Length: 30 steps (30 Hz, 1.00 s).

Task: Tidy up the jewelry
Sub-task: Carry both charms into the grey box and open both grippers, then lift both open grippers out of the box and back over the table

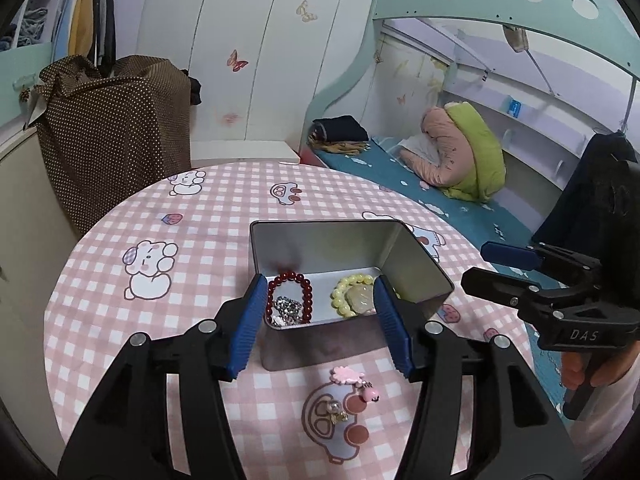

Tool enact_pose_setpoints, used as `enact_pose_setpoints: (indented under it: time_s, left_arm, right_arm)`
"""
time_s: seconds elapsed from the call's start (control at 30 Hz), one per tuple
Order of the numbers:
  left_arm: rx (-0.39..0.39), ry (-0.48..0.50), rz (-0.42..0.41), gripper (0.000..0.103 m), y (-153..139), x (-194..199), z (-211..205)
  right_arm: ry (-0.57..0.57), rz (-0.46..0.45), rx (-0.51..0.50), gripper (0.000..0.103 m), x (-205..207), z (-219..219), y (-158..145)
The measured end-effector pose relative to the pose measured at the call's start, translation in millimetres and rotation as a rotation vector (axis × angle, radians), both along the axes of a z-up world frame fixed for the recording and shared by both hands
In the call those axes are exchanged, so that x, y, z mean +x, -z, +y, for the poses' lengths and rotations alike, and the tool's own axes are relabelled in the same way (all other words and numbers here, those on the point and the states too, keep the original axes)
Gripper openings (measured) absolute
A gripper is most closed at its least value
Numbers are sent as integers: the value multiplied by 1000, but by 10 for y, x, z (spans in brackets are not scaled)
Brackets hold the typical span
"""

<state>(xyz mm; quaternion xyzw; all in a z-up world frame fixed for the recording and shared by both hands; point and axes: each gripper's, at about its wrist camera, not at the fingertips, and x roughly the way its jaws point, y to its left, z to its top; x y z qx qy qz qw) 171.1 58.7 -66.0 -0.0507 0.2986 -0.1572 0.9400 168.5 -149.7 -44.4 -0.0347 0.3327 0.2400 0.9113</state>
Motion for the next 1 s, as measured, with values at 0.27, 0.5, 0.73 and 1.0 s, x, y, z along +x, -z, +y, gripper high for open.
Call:
enact_pose_setpoints:
  time_s: [0.27, 0.5, 0.73, 1.0]
  left_arm:
    - [47, 4, -7, 62, 31, -206, -17]
    - [83, 27, 15, 62, 197, -380, -40]
    - [96, 60, 72, 62, 429, -410, -109]
    - [124, 81, 101, 53, 571, -367, -195]
  right_arm:
    - [-20, -3, -20, 66, -143, 55, 31]
    - [-42, -1, -48, 66, -262, 121, 93]
    - [-64, 40, -68, 66, -333, 197, 275]
    - [-74, 78, -74, 66, -388, 216, 454]
